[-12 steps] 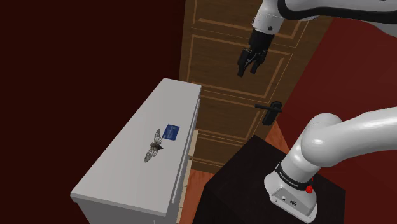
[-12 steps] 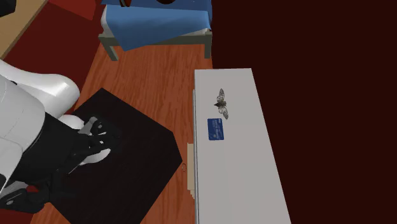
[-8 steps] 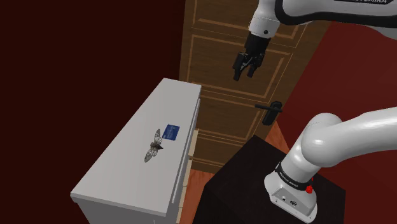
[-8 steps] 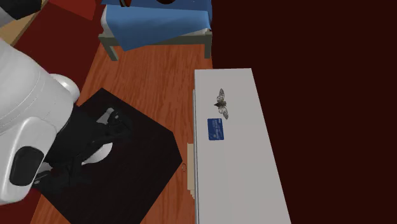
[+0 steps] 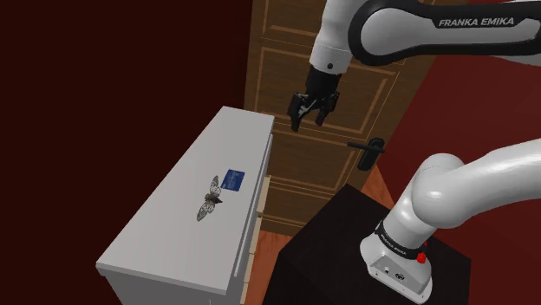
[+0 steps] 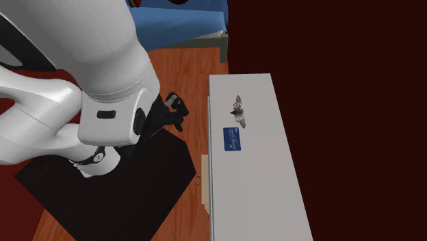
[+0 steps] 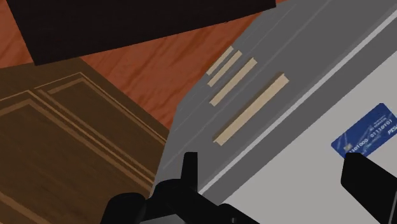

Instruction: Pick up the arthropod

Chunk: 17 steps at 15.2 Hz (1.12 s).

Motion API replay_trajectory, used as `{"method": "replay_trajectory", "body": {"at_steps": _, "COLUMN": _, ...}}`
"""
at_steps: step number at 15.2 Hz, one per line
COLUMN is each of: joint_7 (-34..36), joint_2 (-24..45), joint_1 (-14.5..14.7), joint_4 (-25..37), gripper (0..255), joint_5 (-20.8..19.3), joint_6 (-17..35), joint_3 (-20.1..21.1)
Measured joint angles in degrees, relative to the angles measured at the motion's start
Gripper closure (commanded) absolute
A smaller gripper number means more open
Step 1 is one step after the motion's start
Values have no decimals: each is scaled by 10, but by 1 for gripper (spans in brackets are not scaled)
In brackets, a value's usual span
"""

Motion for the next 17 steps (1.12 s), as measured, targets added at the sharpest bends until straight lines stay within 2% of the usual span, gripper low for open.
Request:
{"method": "replay_trajectory", "body": {"at_steps": 6, "joint_7": 113, "joint_2": 68, "joint_1": 4, "joint_4": 10, "gripper": 0, "joint_5": 23, "joint_6": 62, "joint_3": 84}}
{"method": "replay_trajectory", "body": {"at_steps": 10, "joint_7": 200, "joint_2": 133, "joint_1": -1, "joint_4": 43, "gripper": 0, "joint_5": 22, "joint_6": 96, "joint_3": 145}}
{"method": "replay_trajectory", "body": {"at_steps": 14, "joint_7": 285, "joint_2": 205, "joint_1": -13, "joint_4": 74, "gripper": 0, "joint_5": -1, "joint_6": 135, "joint_3": 201}}
{"method": "replay_trajectory", "body": {"at_steps": 17, "joint_7": 362, "joint_2": 284, "joint_1": -26, "joint_4": 119, "gripper": 0, "joint_5": -43, "joint_6": 157, "joint_3": 245}}
